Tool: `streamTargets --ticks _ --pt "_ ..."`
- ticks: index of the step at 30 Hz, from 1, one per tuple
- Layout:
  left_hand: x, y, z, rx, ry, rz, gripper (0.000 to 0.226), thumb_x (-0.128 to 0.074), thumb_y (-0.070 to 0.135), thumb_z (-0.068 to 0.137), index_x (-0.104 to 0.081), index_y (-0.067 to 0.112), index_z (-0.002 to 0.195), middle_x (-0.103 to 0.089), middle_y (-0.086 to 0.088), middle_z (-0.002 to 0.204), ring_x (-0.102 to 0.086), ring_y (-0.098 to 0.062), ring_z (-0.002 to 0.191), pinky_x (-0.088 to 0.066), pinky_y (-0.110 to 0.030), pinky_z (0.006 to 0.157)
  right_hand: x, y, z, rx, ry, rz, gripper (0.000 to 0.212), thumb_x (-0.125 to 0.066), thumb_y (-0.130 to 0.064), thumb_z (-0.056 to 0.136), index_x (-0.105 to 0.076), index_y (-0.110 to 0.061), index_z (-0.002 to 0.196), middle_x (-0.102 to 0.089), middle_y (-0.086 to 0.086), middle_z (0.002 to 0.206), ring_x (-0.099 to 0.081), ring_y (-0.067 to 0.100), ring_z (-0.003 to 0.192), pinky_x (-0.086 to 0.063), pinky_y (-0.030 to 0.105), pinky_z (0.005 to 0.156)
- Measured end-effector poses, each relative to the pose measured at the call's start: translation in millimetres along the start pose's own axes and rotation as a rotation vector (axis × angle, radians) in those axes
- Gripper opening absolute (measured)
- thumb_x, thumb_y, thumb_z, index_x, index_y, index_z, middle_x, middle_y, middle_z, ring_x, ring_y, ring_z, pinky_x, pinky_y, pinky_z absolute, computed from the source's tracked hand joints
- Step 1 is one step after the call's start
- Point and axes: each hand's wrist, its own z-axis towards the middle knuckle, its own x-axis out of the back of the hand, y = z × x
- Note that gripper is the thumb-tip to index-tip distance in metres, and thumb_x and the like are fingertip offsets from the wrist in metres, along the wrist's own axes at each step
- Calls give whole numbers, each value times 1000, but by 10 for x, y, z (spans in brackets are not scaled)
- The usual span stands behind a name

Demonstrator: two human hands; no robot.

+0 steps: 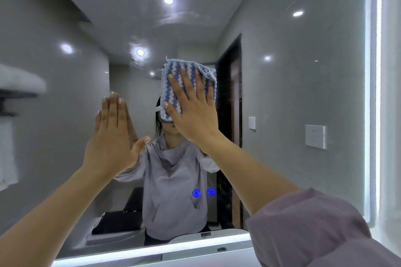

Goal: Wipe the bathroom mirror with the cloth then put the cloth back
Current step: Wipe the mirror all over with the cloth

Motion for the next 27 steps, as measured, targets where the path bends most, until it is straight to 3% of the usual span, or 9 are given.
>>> streamTargets --ticks 7,12,16,21,27 --pt "14 7 1 -2 3 -17 97 -28 67 88 18 2 144 22 -15 155 23 -25 144 4 -41 118 29 283 -29 95 0 -76 65 -26 -56 99 -2 -30 154 5 -3 163 11 22 149 9 45 120" --pt "31 12 -4 0 -9 -26 102 -28 67 82 23 4 143 27 -13 154 27 -22 143 7 -39 117 111 694 -70 70 16 -193 71 -13 -61 96 2 -24 155 8 5 163 11 27 149 8 49 120" --pt "44 23 -4 -2 -9 -27 102 -29 67 82 19 2 144 24 -14 155 25 -24 143 7 -39 117 148 1082 -174 2 37 -237 74 -18 -60 95 2 -21 155 7 8 163 10 30 149 3 52 120" --pt "55 28 -10 -8 -13 -26 102 -33 65 82 16 0 145 22 -16 156 21 -26 144 5 -41 118 187 1512 -373 -185 61 -182 75 -5 -66 92 3 -24 154 10 8 162 13 28 147 15 41 118" --pt "72 36 -3 8 -36 -40 103 -23 69 79 22 2 144 29 -14 153 26 -25 143 10 -38 117 161 1650 -550 -350 104 -145 72 -6 -62 93 -3 -25 155 4 5 163 8 28 149 5 47 120"
